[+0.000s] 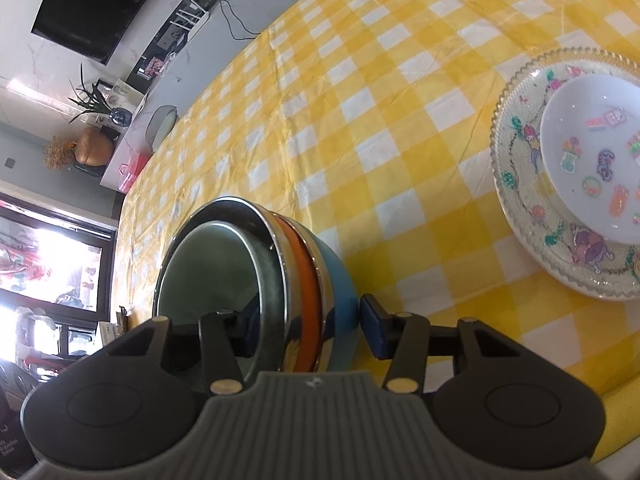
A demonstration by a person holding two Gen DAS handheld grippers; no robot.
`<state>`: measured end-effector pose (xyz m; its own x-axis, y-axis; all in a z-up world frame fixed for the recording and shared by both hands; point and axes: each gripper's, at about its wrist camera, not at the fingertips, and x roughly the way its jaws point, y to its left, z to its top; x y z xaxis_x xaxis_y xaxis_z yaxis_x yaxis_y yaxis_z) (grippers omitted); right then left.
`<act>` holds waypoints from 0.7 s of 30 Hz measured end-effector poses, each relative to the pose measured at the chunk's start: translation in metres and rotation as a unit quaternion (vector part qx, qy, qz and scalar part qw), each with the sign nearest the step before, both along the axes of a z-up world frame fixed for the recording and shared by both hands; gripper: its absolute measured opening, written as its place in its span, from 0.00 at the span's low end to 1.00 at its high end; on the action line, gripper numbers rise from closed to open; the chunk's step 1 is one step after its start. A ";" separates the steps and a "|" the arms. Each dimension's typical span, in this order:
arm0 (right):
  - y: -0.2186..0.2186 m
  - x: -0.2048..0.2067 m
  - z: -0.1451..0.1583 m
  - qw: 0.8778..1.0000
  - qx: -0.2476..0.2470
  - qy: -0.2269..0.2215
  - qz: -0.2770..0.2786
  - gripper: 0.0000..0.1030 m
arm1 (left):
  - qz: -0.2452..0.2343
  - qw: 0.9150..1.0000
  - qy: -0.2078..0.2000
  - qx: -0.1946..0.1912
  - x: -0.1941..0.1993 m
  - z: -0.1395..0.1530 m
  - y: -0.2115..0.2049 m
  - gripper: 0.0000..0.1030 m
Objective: Organize plates and bowls
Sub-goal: 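Lift the bowl stack with both grippers and carry it over the plate stack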
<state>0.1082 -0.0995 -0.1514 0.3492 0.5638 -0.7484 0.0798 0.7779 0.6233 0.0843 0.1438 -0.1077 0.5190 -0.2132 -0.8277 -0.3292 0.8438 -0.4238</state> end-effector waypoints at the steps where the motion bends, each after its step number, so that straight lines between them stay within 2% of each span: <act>1: 0.000 0.000 0.001 1.000 -0.002 -0.001 0.001 0.47 | 0.002 1.000 0.000 -0.001 0.000 0.000 0.000 0.44; 12: -0.008 -0.006 0.009 1.000 0.002 -0.003 -0.007 0.45 | -0.005 1.000 -0.014 0.002 -0.005 0.012 -0.002 0.44; 21: -0.037 -0.014 0.031 0.999 0.014 -0.020 -0.029 0.42 | -0.024 0.999 -0.038 0.005 -0.007 0.038 -0.032 0.44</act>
